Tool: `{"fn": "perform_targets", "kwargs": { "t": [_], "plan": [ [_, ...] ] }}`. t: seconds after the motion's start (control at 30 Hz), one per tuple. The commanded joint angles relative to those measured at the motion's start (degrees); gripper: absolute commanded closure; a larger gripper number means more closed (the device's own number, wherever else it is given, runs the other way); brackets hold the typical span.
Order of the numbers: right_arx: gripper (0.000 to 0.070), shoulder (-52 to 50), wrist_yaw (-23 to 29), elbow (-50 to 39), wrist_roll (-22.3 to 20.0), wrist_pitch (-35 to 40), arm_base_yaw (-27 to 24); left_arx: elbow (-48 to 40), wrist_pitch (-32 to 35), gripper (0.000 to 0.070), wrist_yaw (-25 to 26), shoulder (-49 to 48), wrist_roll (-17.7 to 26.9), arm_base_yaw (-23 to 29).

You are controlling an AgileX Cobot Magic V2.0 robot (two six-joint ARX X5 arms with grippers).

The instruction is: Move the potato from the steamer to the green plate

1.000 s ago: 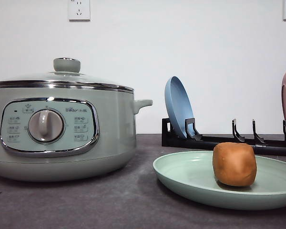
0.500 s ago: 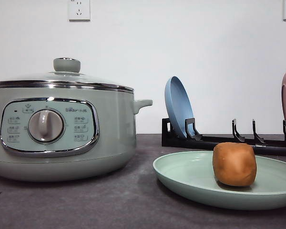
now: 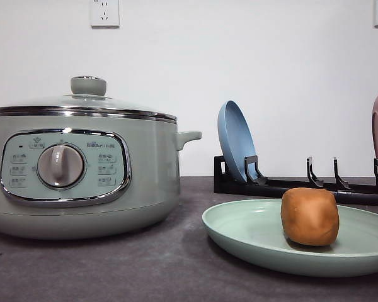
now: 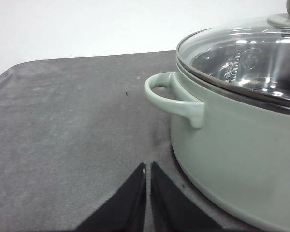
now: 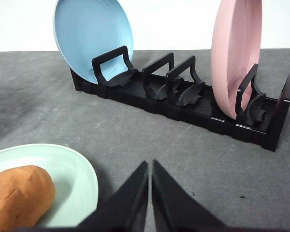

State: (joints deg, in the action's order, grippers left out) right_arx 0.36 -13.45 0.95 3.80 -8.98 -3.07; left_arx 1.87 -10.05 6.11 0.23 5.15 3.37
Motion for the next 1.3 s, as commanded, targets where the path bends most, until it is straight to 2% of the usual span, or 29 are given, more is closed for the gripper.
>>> {"fn": "perform_targets", "kwargs": {
  "t": [0.0, 1.27],
  "plan": [
    [0.07, -0.15, -0.02, -0.28, -0.14, -0.06, -0.07, -1.18, -0.45, 0.0691, 0.0, -0.04, -0.26, 0.14],
    [0.07, -0.15, -0.02, -0.29, -0.14, -0.06, -0.07, -1.18, -0.45, 0.0691, 0.0, -0.06, -0.26, 0.14]
  ]
}}
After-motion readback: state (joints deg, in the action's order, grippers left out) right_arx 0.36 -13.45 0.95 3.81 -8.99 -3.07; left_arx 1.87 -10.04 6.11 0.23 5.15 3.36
